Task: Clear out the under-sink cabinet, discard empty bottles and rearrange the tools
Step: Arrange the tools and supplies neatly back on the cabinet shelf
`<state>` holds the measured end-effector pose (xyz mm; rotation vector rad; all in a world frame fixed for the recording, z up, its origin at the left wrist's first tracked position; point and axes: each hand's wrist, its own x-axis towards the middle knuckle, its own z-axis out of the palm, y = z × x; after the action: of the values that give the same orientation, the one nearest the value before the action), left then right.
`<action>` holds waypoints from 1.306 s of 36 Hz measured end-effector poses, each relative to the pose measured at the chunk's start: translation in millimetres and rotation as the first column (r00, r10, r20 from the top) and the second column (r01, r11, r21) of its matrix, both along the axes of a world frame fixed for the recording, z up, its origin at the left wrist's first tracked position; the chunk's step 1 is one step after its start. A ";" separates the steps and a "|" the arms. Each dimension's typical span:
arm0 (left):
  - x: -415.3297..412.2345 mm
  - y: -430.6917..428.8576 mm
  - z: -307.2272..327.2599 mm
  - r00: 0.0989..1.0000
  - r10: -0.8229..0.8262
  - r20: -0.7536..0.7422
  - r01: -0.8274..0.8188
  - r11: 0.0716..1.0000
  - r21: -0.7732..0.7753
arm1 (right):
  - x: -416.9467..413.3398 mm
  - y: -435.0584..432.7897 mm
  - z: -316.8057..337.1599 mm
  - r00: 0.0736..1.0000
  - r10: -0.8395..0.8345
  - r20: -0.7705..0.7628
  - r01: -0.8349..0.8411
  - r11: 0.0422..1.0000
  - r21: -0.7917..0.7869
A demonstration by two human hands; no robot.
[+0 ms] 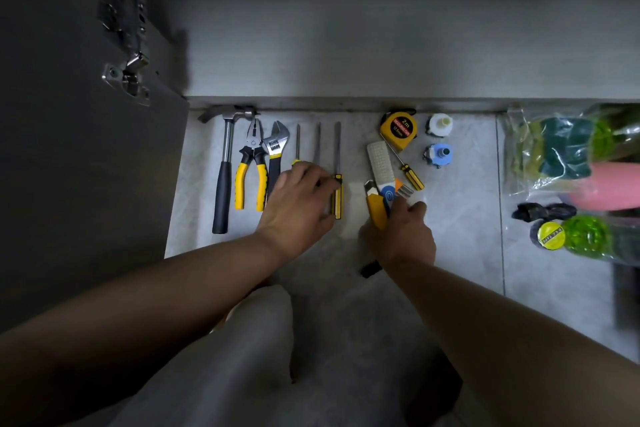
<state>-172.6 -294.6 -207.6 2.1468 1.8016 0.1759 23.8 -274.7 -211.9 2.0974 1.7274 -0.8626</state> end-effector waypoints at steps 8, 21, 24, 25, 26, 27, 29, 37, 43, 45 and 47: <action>17.7 1.7 1.1 0.988 -0.143 0.054 0.144 0.990 -0.009 | 36.4 5.6 7.5 0.993 -0.093 0.073 0.095 0.995 -0.020; 68.4 9.0 16.4 0.761 0.410 0.502 -0.026 0.793 -0.608 | 34.4 3.4 12.5 0.951 0.002 -0.310 0.040 0.991 0.130; 68.2 17.3 15.6 0.608 0.606 0.513 -0.079 0.689 -0.720 | 17.9 7.5 11.9 0.894 0.012 -0.447 0.063 0.986 0.152; 66.2 18.4 15.8 0.574 0.637 0.515 -0.093 0.675 -0.732 | 14.3 8.6 12.3 0.881 0.008 -0.473 0.076 0.984 0.158; 63.6 19.0 16.5 0.554 0.657 0.512 -0.107 0.666 -0.738 | 12.4 9.3 12.2 0.868 0.003 -0.496 0.089 0.983 0.162; 61.2 19.2 16.4 0.548 0.666 0.506 -0.119 0.660 -0.742 | 11.7 9.3 12.4 0.858 -0.001 -0.514 0.096 0.983 0.158; 58.0 19.3 13.7 0.565 0.666 0.487 -0.146 0.662 -0.735 | 13.7 6.8 11.3 0.846 0.002 -0.533 0.091 0.985 0.148; 52.2 25.7 11.8 0.523 0.711 0.471 -0.262 0.660 -0.704 | 45.9 -7.7 -0.3 0.980 -0.026 -0.199 0.046 0.994 0.097; 58.3 7.3 3.5 0.798 0.482 0.363 -0.091 0.690 -0.718 | 47.6 2.2 5.5 0.991 -0.005 -0.133 0.030 0.982 0.187; 60.7 -0.1 1.2 0.873 0.369 0.319 0.006 0.646 -0.763 | 47.5 17.0 8.5 0.986 -0.038 -0.165 0.084 0.955 0.284; 62.2 -7.5 -0.5 0.904 0.319 0.284 0.049 0.584 -0.810 | 49.9 36.3 10.1 0.985 -0.059 -0.165 0.107 0.949 0.297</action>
<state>-110.5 -302.1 -208.0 1.1934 1.3882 -0.1467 73.7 -238.3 -201.9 2.3711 1.9732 -0.8462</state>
